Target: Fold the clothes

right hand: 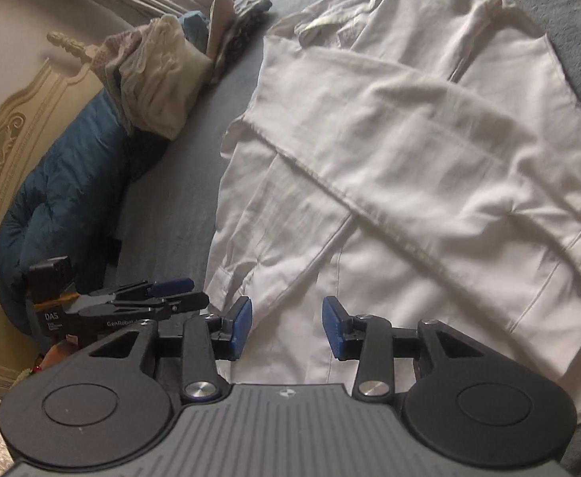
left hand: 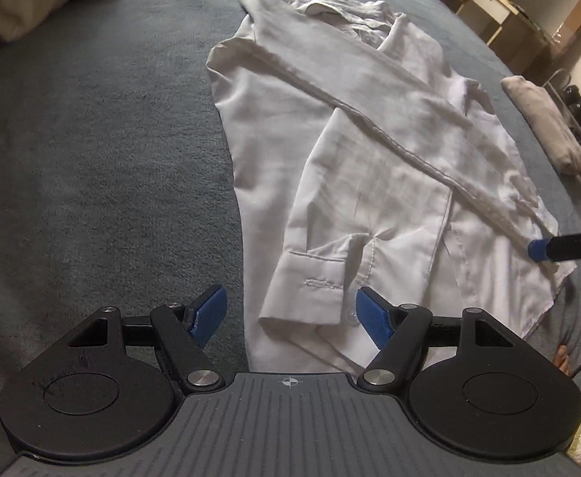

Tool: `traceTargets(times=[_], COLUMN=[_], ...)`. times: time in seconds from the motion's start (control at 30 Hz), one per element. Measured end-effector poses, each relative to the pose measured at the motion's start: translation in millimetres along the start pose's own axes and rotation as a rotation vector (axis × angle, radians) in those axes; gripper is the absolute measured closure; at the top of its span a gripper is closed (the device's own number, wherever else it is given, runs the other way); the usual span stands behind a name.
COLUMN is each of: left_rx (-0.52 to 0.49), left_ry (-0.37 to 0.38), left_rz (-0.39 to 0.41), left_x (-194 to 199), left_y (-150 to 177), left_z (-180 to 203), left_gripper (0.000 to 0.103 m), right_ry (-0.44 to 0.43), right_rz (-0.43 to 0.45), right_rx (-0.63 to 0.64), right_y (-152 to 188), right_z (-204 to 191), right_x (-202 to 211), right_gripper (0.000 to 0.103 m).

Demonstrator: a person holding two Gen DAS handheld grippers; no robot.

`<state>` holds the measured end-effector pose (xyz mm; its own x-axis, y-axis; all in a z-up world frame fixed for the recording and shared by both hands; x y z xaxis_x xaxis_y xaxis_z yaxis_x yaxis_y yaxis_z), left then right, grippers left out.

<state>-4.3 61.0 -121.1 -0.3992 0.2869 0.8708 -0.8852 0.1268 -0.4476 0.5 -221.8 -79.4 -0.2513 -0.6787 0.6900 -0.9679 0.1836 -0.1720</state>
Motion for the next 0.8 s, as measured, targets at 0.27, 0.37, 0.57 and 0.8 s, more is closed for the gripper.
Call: traceTargets(times=[0.27, 0.37, 0.57, 0.8], left_rx=[0.134, 0.237, 0.361, 0.397], left_ry=[0.107, 0.196, 0.307, 0.393], left_rz=[0.041, 0.052, 0.08, 0.079], left_x=[-4, -13, -25, -28], left_y=[4, 0, -11, -7], left_z=[-25, -40, -59, -63], left_gripper=[0.031, 0.031, 0.03, 0.03], right_ry=[-0.007, -0.006, -0.005, -0.003], right_rz=[-0.085, -0.07, -0.056, -0.06], right_rx=[-0.063, -0.078, -0.111, -0.138], right_y=[26, 24, 21, 23], right_z=[-5, -4, 1, 6], right_x=[-31, -29, -26, -27], right_gripper=[0.061, 0.061, 0.061, 0.061])
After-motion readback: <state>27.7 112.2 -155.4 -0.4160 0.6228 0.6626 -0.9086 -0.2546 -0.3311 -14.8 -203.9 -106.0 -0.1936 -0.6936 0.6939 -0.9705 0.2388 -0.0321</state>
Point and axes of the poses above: each gripper's, at about its wrist camera, not at the fingertips, and x roughly against the way its jaws point, z to its right, y to its underside, the point moved 4 cm from there along -x, roughly the way its jaws point, and after that the axes turned 8 degrees about -x, right-handed, at the moved point
